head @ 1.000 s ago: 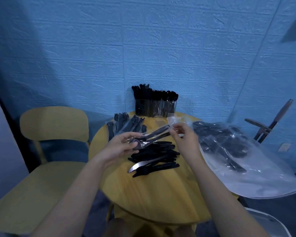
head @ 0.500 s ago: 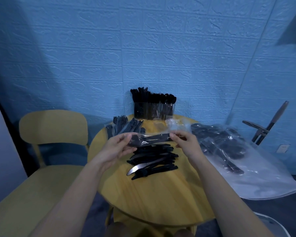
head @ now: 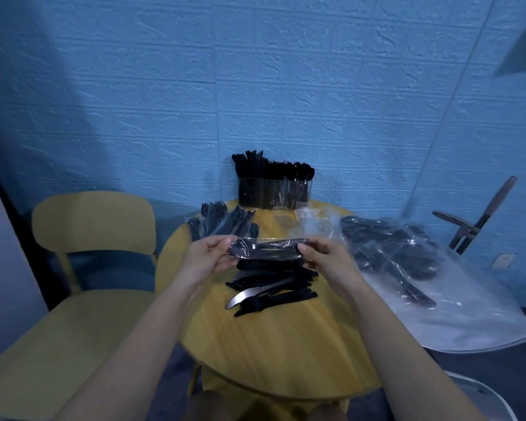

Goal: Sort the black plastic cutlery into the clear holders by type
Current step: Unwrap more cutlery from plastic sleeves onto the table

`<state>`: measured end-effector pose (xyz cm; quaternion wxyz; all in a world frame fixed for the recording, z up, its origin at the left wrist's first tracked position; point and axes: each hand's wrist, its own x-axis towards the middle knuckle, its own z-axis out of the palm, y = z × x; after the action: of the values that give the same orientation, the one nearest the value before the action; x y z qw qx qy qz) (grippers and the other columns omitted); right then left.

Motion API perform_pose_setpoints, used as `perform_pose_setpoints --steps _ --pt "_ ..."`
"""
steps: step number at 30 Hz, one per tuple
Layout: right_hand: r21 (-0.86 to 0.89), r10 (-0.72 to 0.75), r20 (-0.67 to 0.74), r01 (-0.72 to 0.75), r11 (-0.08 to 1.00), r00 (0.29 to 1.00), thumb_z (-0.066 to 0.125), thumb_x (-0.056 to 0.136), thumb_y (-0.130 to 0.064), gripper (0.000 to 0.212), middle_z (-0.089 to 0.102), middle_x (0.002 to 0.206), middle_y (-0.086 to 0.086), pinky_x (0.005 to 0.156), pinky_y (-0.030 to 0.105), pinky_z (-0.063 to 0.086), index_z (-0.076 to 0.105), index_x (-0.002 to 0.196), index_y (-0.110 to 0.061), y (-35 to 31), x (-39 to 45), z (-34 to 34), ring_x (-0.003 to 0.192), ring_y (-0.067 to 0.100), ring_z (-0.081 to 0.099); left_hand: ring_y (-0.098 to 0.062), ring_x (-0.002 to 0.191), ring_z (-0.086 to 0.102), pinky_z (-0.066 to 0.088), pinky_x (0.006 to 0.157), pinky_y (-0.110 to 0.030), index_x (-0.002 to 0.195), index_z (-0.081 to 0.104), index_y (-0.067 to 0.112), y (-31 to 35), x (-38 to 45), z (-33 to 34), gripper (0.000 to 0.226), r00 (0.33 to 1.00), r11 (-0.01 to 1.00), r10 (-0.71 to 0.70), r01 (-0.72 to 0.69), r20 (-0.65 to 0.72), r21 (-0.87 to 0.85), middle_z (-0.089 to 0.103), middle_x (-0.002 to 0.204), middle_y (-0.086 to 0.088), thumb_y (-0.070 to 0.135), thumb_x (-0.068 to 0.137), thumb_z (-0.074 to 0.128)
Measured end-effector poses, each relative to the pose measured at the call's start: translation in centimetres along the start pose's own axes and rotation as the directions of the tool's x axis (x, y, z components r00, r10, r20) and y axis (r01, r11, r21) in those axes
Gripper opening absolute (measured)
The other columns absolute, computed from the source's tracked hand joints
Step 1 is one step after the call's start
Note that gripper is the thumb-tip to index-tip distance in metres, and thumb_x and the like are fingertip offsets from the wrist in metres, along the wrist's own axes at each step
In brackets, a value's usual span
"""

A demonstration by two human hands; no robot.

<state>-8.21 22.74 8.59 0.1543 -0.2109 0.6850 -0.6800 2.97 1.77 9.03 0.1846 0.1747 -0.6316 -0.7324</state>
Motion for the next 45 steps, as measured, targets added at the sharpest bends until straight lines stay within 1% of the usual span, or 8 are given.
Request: perform_pose_setpoints --steps 5,16,27,32,36,40,42,45 --pt "0.123 0.044 -0.050 -0.037 0.992 0.998 0.063 0.087 -0.007 0.011 0.069 0.084 0.002 0.060 0.017 0.051 0.070 0.095 -0.006 0.3 -0.2 0.6 0.070 0.006 0.064 -0.015 0.073 0.072 0.056 0.061 -0.019 0.099 0.067 0.008 -0.4 0.1 -0.3 0.013 0.998 0.999 0.016 -0.014 -0.064 0.029 0.071 0.093 -0.011 0.013 0.092 0.058" --pt "0.320 0.144 -0.116 -0.101 0.942 0.983 0.063 0.088 -0.012 0.007 0.070 0.073 -0.002 0.057 0.018 0.050 0.070 0.087 -0.012 0.1 0.0 1.2 0.065 0.007 0.063 -0.014 0.073 0.072 0.056 0.062 -0.019 0.093 0.066 0.009 0.0 0.3 -0.3 0.012 0.998 0.998 0.051 -0.050 -0.047 0.024 0.071 0.092 -0.011 0.013 0.093 0.055" --pt "0.348 0.180 -0.280 -0.075 0.934 0.943 0.062 0.088 -0.003 0.019 0.067 0.094 0.009 0.066 0.016 0.056 0.064 0.106 0.004 0.7 0.3 -0.4 0.079 0.016 0.066 -0.011 0.075 0.071 0.057 0.065 -0.019 0.100 0.064 0.007 0.4 0.8 -2.6 0.014 0.982 0.995 0.093 -0.097 -0.167 -0.019 0.072 0.088 -0.005 0.015 0.093 0.055" --pt "0.293 0.145 -0.363 -0.035 0.956 0.921 0.061 0.089 -0.003 0.011 0.067 0.089 0.005 0.066 0.015 0.056 0.066 0.099 -0.002 0.2 -0.3 -1.5 0.079 0.014 0.065 -0.007 0.072 0.070 0.057 0.067 -0.020 0.096 0.061 0.008 1.0 1.1 -5.9 0.013 0.938 0.982 0.086 -0.137 -0.337 -0.130 0.069 0.089 -0.004 0.014 0.098 0.049" --pt "0.212 0.160 -0.288 -0.100 0.972 0.944 0.062 0.088 -0.003 0.017 0.067 0.093 0.009 0.065 0.015 0.055 0.066 0.104 0.000 0.7 -0.9 -1.9 0.077 0.016 0.064 -0.013 0.080 0.067 0.058 0.067 -0.023 0.114 0.056 0.004 0.8 1.1 -6.4 0.022 0.916 0.974 0.023 -0.111 -0.401 -0.198 0.067 0.095 -0.004 0.017 0.098 0.049" --pt "-0.045 0.157 -0.178 -0.167 0.985 0.971 0.063 0.088 -0.006 0.007 0.065 0.074 0.006 0.059 0.015 0.052 0.069 0.091 -0.004 2.1 -2.1 -1.4 0.059 0.011 0.056 -0.012 0.080 0.064 0.055 0.056 -0.019 0.116 0.059 0.009 0.0 0.9 -4.7 0.023 0.941 0.991 -0.023 -0.023 -0.339 -0.130 0.067 0.098 -0.001 0.021 0.098 0.049" --pt "-0.197 0.158 -0.164 -0.189 0.962 0.974 0.064 0.089 -0.010 0.009 0.063 0.070 0.004 0.060 0.021 0.048 0.069 0.081 -0.011 3.0 -2.6 -1.3 0.052 0.009 0.053 -0.012 0.080 0.063 0.054 0.059 -0.020 0.117 0.059 0.009 -0.5 0.7 -3.4 0.025 0.955 0.995 -0.040 0.011 -0.293 -0.099 0.067 0.098 0.000 0.022 0.098 0.049" --pt "-0.464 0.110 -0.192 -0.189 0.865 0.975 0.066 0.088 -0.024 0.012 0.065 0.082 0.001 0.072 0.025 0.042 0.070 0.093 -0.014 4.0 -3.1 -1.0 0.074 0.014 0.058 -0.015 0.087 0.064 0.052 0.070 -0.025 0.123 0.056 0.008 -1.3 0.3 -1.5 0.028 0.976 0.995 -0.047 0.027 -0.211 -0.096 0.068 0.101 -0.002 0.019 0.098 0.048"
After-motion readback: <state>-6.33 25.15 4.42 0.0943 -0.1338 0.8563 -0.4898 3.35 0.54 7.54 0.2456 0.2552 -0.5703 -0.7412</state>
